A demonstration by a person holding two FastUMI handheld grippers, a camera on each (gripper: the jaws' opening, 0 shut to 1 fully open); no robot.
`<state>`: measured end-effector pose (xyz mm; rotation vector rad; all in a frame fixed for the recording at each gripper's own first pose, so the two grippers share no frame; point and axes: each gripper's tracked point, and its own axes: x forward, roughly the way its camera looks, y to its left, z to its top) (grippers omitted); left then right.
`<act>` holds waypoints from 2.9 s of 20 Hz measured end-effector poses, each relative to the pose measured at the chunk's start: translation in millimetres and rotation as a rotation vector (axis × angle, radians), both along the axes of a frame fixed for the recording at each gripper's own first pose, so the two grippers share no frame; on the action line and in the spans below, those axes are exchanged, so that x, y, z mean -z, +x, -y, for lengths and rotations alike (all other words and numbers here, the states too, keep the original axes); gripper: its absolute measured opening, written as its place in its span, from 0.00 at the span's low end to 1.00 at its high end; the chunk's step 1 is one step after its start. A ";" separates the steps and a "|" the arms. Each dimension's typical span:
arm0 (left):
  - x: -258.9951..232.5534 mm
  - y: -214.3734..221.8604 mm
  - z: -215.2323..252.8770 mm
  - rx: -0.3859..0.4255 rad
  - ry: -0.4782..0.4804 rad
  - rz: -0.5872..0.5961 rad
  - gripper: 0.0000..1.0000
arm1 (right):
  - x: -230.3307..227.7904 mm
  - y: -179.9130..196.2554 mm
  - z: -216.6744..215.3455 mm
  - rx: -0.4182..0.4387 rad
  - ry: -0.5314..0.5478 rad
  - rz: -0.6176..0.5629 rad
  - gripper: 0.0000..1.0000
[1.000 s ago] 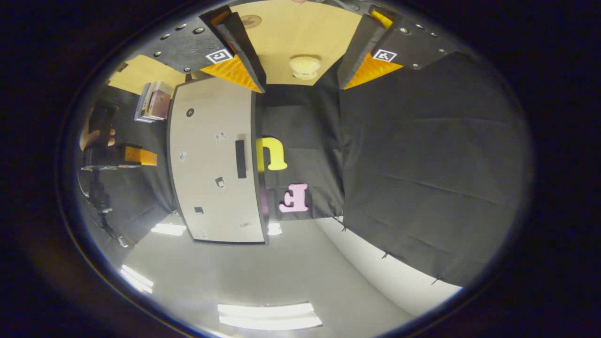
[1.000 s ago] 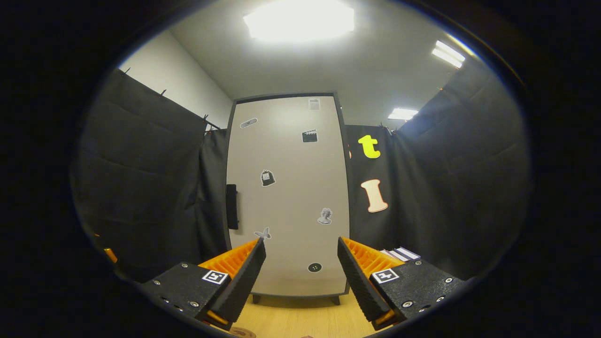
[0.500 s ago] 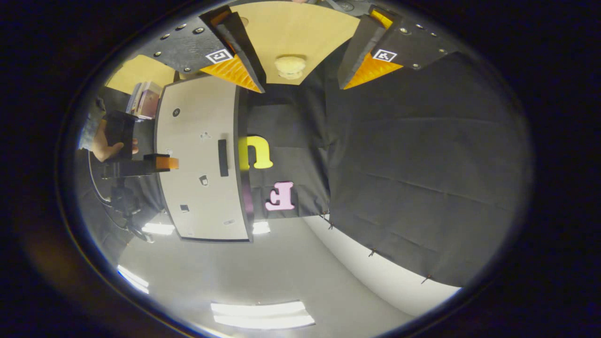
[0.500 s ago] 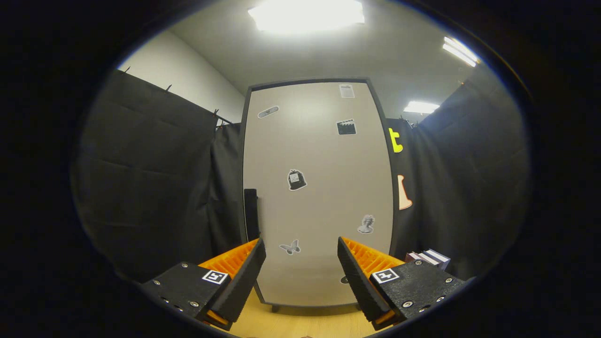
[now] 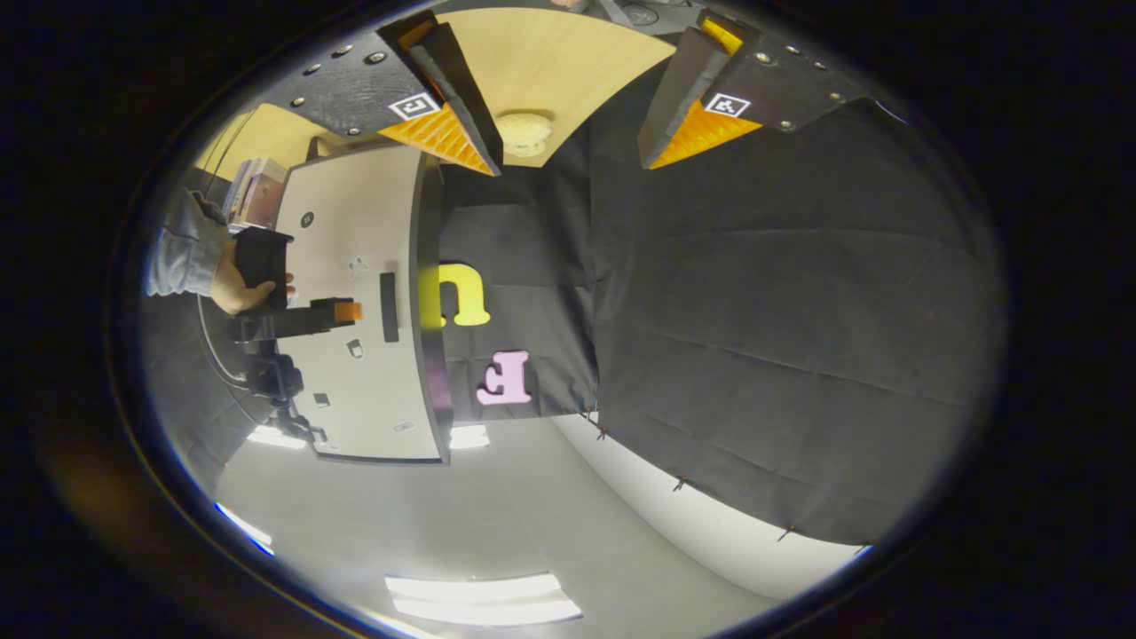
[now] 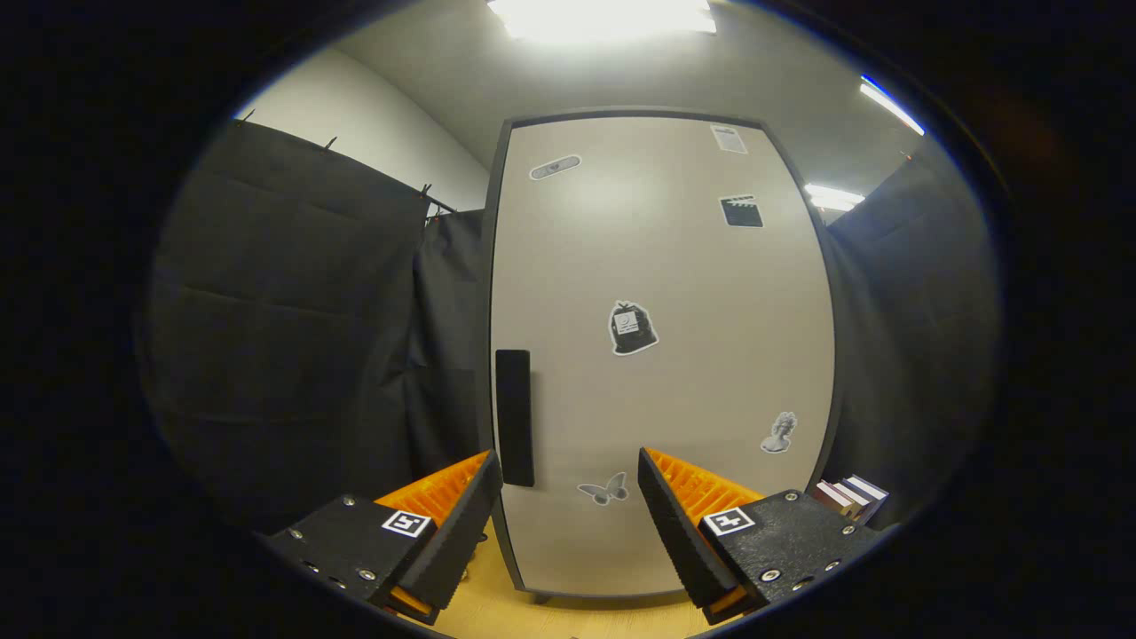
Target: Open the cabinet door with the right hand, grasp the bottle in the cabinet with the left hand and place it on the coaster, then close the cabinet door with the right hand.
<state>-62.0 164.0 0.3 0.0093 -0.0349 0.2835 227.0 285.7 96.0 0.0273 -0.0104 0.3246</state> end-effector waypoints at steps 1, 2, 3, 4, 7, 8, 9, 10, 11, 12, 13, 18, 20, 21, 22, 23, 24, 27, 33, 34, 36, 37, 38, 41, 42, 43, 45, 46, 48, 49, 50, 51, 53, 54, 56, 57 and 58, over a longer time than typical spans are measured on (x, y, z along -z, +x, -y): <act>-0.5 -0.1 0.1 -0.008 0.002 -0.001 0.92 | 0.8 4.8 -6.8 -0.005 -0.003 -0.006 0.95; 0.4 2.1 -0.2 -0.016 0.004 -0.003 0.88 | 1.7 8.6 -14.1 -0.015 -0.004 -0.013 0.95; 0.8 2.6 -1.6 -0.024 0.004 -0.004 0.88 | 0.3 12.8 -20.7 -0.021 -0.005 -0.011 0.95; 2.5 2.7 -3.7 -0.034 0.001 -0.005 0.92 | -1.6 17.7 -26.5 -0.023 -0.008 -0.007 0.95; 6.4 4.8 -9.0 -0.061 -0.006 -0.009 0.88 | -2.8 34.8 -42.7 -0.019 -0.023 -0.011 0.94; 8.0 5.3 -11.3 -0.069 -0.008 -0.009 0.88 | -2.2 40.7 -47.9 -0.016 -0.025 -0.020 0.93; 10.1 5.5 -12.9 -0.077 -0.012 -0.010 0.88 | -0.3 48.2 -52.6 -0.016 -0.024 -0.033 0.91; 11.1 4.5 -16.0 -0.088 -0.015 -0.010 0.88 | 3.4 55.6 -56.6 -0.012 -0.024 -0.052 0.86; 11.5 2.4 -20.2 -0.094 -0.017 -0.012 0.88 | 6.6 62.4 -59.5 -0.003 -0.021 -0.074 0.82; 11.1 -1.9 -24.2 -0.101 -0.020 -0.012 0.88 | 9.7 68.1 -61.9 0.004 -0.015 -0.097 0.76; 13.0 -10.1 -27.9 -0.107 -0.022 -0.012 0.88 | 11.2 73.4 -63.7 0.010 -0.005 -0.112 0.72; 17.2 -16.2 -37.2 -0.127 -0.031 -0.014 0.88 | 9.6 83.0 -70.6 0.014 0.022 -0.134 0.46; 19.8 -13.9 -36.4 -0.128 -0.034 -0.017 0.89 | 9.8 84.3 -70.4 0.020 0.016 -0.142 0.37; 18.7 -13.5 -35.7 -0.127 -0.036 -0.016 0.89 | 10.2 83.5 -70.6 0.019 0.009 -0.144 0.37; 18.7 -13.3 -35.3 -0.124 -0.036 -0.015 0.89 | 9.7 82.3 -70.9 0.018 0.004 -0.143 0.31; 17.7 -13.5 -35.0 -0.121 -0.035 -0.013 0.89 | 9.9 81.4 -70.8 0.016 0.002 -0.146 0.29; 16.6 -13.4 -34.4 -0.118 -0.031 -0.011 0.88 | 10.3 80.1 -69.9 0.010 -0.003 -0.151 0.24; 13.0 -14.3 -30.9 -0.100 -0.018 0.000 0.88 | 10.5 76.1 -68.8 -0.014 -0.001 -0.161 0.23; 0.4 -17.0 -19.6 -0.039 -0.001 0.015 0.92 | 4.7 55.4 -64.8 -0.071 0.005 -0.160 0.23; -2.8 -18.3 -16.9 -0.027 0.002 0.019 0.92 | 4.5 52.0 -63.9 -0.081 0.005 -0.161 0.23; -6.3 -19.2 -2.2 0.000 0.006 0.024 0.88 | 3.2 44.1 -61.7 -0.097 0.007 -0.162 0.23; -6.9 -20.4 9.3 0.010 0.007 0.026 0.88 | 2.5 41.1 -59.6 -0.103 0.005 -0.162 0.23; -6.7 -15.1 22.8 0.020 0.008 0.026 0.91 | 1.7 38.6 -58.6 -0.109 0.005 -0.161 0.23; -8.9 5.4 37.2 0.038 0.007 0.029 0.92 | 1.2 31.8 -53.7 -0.129 0.001 -0.168 0.23; -10.5 11.3 39.0 0.042 0.006 0.030 0.92 | 0.3 28.8 -52.0 -0.138 0.002 -0.169 0.23; -8.5 11.2 37.1 0.047 0.004 0.031 0.91 | -0.2 25.7 -49.6 -0.146 0.005 -0.175 0.23; -8.1 6.7 36.9 0.053 0.002 0.033 0.92 | -3.0 16.7 -48.3 -0.168 0.006 -0.185 0.19; -8.1 8.5 38.6 0.058 0.001 0.034 0.91 | -5.0 12.7 -44.9 -0.176 0.002 -0.188 0.19; -9.1 10.8 40.8 0.070 0.000 0.036 0.91 | -7.4 6.3 -40.2 -0.191 0.003 -0.189 0.19; -10.2 11.5 41.9 0.076 0.000 0.036 0.92 | -9.4 3.8 -38.0 -0.198 0.006 -0.188 0.19; -11.0 11.8 43.6 0.084 -0.001 0.037 0.91 | -8.8 0.2 -34.7 -0.204 0.007 -0.188 0.19; -12.8 11.5 45.4 0.092 -0.002 0.037 0.91 | -8.3 -0.5 -32.9 -0.211 0.005 -0.189 0.19; -19.6 11.4 54.4 0.107 -0.003 0.037 0.91 | -7.1 -2.1 -28.7 -0.221 0.007 -0.190 0.19; -16.5 18.5 65.4 0.115 -0.004 0.036 0.91 | -6.5 -3.7 -26.6 -0.226 0.008 -0.189 0.18; -14.2 32.9 77.1 0.125 -0.009 0.037 0.91 | -7.6 -6.0 -23.3 -0.234 0.008 -0.186 0.18; -14.4 36.8 80.6 0.131 -0.011 0.036 0.91 | -8.1 -7.2 -20.8 -0.237 0.011 -0.186 0.18; -14.7 36.3 84.1 0.137 -0.016 0.035 0.91 | -6.9 -8.2 -18.4 -0.241 0.011 -0.185 0.19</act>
